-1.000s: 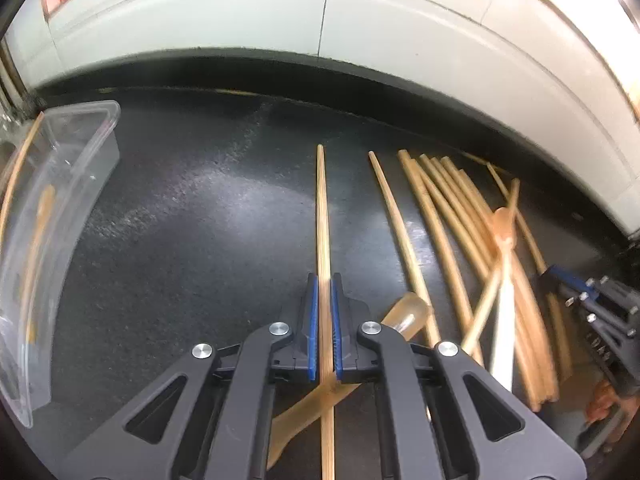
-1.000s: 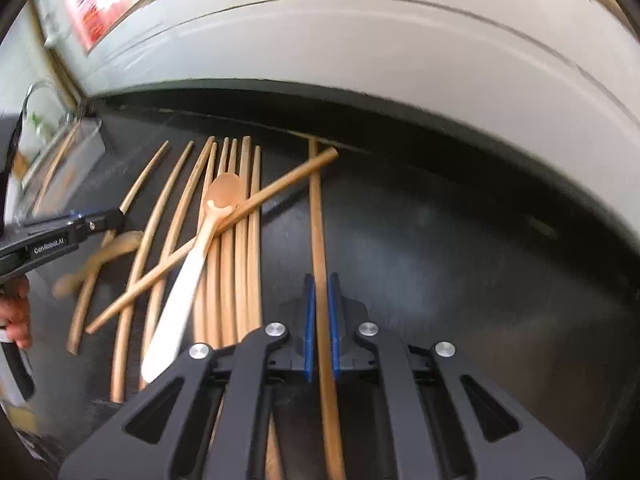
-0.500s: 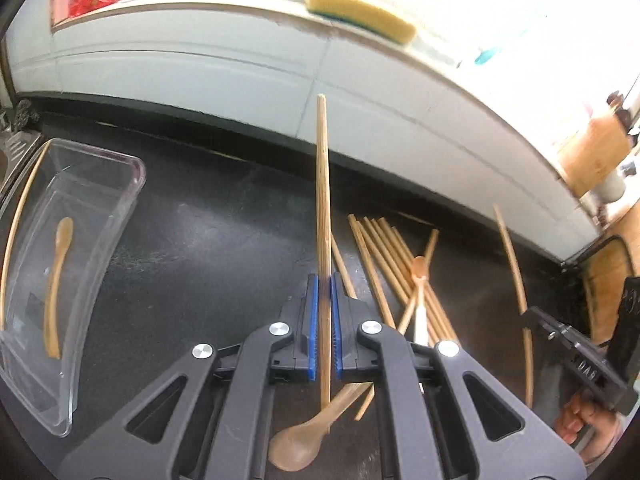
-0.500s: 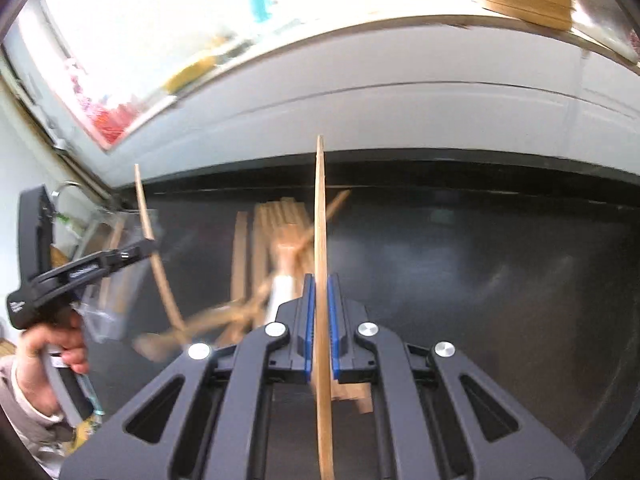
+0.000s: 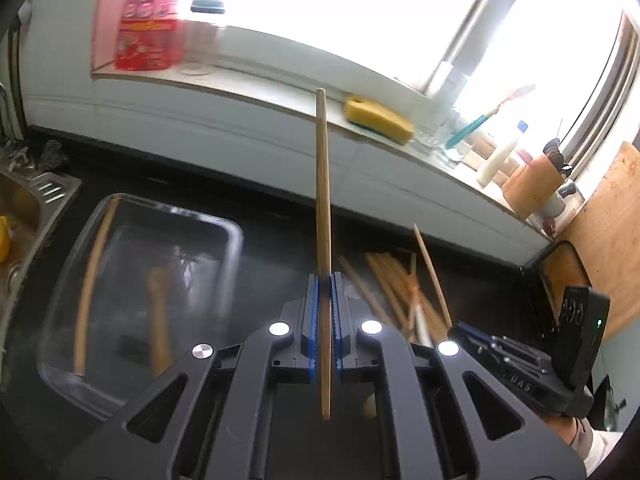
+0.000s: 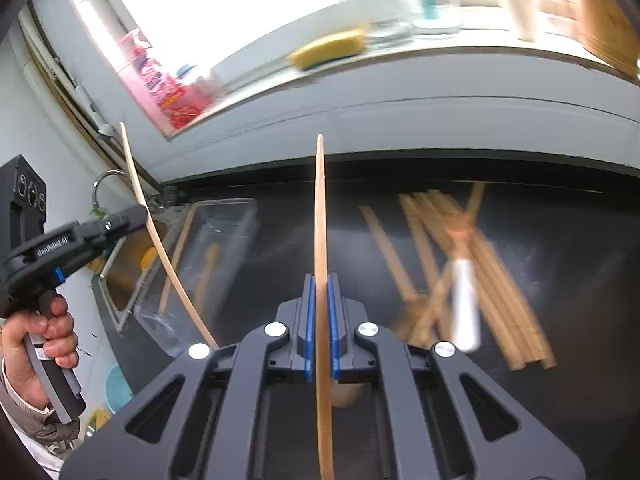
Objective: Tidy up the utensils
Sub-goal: 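Lower both chopsticks into the clear container while both tools open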
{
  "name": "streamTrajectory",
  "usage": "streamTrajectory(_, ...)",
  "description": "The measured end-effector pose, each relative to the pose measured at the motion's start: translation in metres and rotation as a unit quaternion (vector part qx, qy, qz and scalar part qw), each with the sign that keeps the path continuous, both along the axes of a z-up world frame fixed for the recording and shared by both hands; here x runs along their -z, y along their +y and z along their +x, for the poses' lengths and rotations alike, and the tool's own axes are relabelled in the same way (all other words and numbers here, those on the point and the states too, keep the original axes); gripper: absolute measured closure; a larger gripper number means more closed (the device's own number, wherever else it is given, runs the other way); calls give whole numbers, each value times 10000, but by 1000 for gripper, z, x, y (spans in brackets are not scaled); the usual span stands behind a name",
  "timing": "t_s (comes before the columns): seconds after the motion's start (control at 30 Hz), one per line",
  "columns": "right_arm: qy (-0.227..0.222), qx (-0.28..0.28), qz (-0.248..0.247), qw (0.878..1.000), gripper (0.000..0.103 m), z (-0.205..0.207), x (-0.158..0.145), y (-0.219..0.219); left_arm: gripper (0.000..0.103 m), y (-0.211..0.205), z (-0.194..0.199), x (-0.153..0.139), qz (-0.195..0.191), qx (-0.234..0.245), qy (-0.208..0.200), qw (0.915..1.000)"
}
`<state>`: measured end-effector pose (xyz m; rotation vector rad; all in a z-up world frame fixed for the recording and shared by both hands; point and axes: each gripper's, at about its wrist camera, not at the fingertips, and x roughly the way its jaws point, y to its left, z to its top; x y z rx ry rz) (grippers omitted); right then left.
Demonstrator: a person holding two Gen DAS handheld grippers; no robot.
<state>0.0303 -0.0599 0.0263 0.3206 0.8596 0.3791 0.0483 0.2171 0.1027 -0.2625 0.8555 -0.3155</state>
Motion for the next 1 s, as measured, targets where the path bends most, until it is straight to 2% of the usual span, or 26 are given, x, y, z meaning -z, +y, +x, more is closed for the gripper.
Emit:
streamTrajectory(0.27,177,-3,373,9991,96,7,2,122,98,113,11,7,366,23,168,9992)
streamTrajectory(0.43,296,73,587,9978,96,12,6,174,98,165,25,11,430,176,316,9984)
streamTrajectory(0.63,492,203,670,9963,96,22,18,214,98,187,42,18,527,534,500,9959)
streamTrajectory(0.8,509,351,614,9962,96,30,19,230,98,191,58,26,695,805,596,9925)
streamTrajectory(0.9,590,267,62,9979,96,39,21,247,97,189,72,37,896,885,812,9887)
streamTrajectory(0.93,497,286,-248,9980,96,39,20,252,90,190,78,40,894,814,915,9884)
streamTrajectory(1.0,182,319,-847,9957,89,34,14,257,22,194,86,38,889,590,998,9893)
